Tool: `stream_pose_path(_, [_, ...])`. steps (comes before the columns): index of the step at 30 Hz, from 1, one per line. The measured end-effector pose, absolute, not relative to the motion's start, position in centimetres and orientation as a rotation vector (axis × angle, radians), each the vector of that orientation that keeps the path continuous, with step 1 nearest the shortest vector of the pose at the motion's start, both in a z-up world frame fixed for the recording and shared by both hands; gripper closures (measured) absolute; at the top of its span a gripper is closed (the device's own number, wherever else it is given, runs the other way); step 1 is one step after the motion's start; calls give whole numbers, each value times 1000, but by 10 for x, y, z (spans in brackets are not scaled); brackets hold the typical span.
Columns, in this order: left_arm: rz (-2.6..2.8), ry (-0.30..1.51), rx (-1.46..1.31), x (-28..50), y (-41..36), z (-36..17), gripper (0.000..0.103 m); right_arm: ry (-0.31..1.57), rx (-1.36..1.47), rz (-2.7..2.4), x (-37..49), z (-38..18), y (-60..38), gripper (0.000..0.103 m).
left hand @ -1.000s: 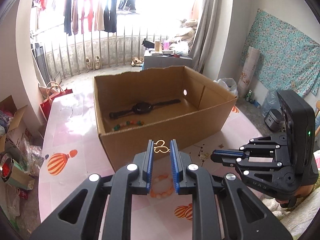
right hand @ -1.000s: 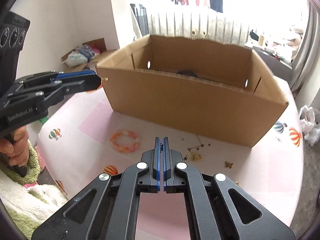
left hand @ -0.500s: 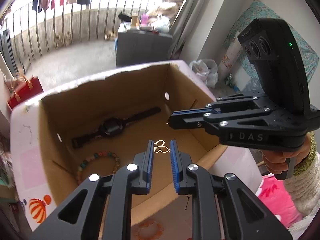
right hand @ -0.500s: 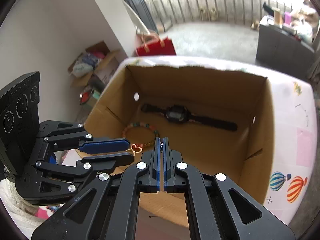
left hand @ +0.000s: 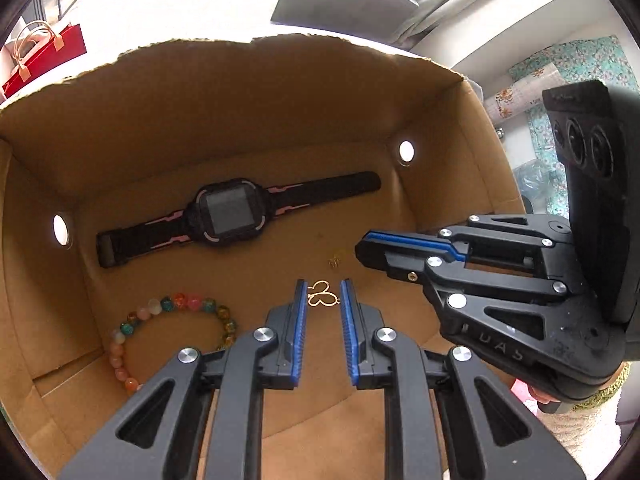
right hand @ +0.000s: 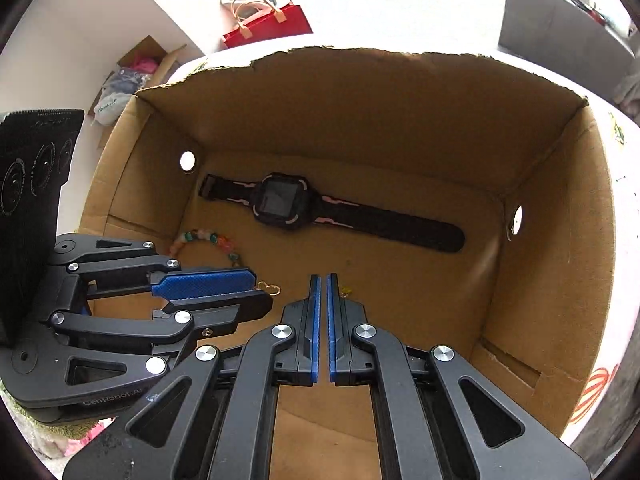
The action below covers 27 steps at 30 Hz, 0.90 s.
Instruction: Organize jewelry
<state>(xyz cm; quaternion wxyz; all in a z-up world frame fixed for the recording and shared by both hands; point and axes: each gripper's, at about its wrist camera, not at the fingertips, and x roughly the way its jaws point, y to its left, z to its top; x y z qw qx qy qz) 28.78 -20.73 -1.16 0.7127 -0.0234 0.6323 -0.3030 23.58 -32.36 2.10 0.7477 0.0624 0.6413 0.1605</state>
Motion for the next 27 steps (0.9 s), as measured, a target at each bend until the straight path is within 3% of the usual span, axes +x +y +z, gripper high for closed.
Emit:
stream_pose_path(9, [-656, 1404, -28, 288, -221, -18, 83, 1349, 125, 347, 239, 25, -326, 99])
stream_pose_path(14, [-649, 1348, -56, 284, -215, -9, 82, 1253, 92, 347, 230, 42, -328, 82])
stream_pose_path(16, [-641, 1316, -71, 281, -207, -5, 81, 1214, 84, 347, 226, 49, -332, 80])
stream_pose_path(27, [-603, 1128, -32, 254, -189, 34, 79, 1064, 152, 397, 224, 79, -351, 80])
